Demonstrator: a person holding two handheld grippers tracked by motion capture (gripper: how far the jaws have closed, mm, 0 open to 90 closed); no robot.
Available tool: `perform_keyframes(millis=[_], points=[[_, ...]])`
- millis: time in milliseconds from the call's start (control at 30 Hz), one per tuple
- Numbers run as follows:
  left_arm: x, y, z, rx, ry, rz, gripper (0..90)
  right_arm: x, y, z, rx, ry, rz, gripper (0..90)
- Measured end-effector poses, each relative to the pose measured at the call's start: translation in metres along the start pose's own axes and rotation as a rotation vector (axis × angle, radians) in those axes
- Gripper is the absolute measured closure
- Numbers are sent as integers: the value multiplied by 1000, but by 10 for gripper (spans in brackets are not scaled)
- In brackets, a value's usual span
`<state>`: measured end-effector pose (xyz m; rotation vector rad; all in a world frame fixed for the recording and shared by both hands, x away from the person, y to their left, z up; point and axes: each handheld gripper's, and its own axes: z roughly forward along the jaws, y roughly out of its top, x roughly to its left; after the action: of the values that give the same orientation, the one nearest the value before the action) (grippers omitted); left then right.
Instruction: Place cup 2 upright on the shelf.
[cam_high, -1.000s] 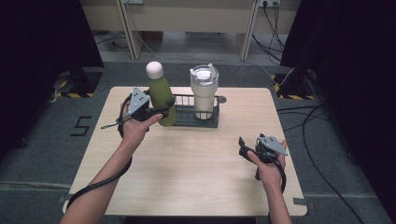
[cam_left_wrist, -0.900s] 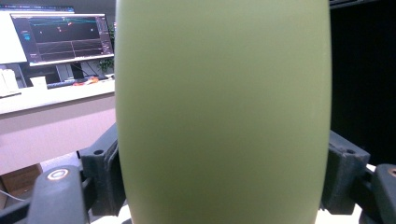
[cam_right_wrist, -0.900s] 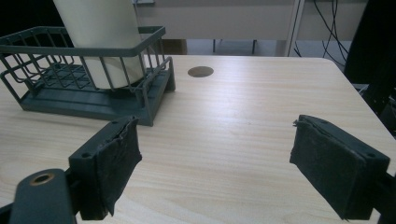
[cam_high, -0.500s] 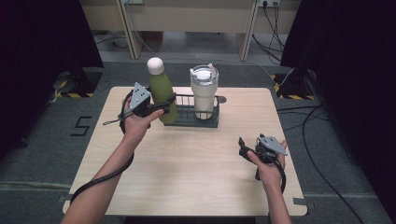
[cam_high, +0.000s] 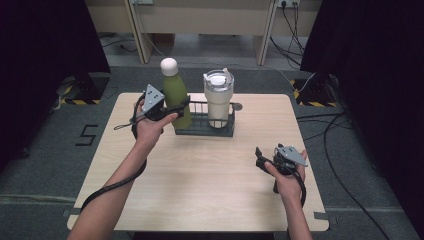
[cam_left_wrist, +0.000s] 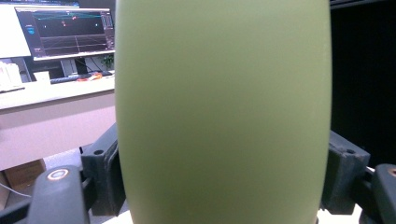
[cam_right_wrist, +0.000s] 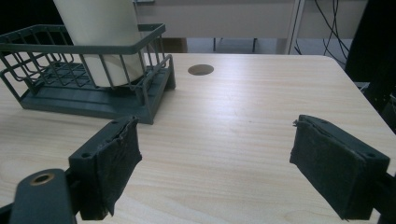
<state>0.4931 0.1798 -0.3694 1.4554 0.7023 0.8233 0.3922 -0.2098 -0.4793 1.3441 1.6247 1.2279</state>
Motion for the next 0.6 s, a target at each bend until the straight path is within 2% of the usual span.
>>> perform_keyframes(millis=[600], points=[[4, 2, 11, 3, 19, 1, 204, -1, 0, 0, 0, 0, 0, 152]])
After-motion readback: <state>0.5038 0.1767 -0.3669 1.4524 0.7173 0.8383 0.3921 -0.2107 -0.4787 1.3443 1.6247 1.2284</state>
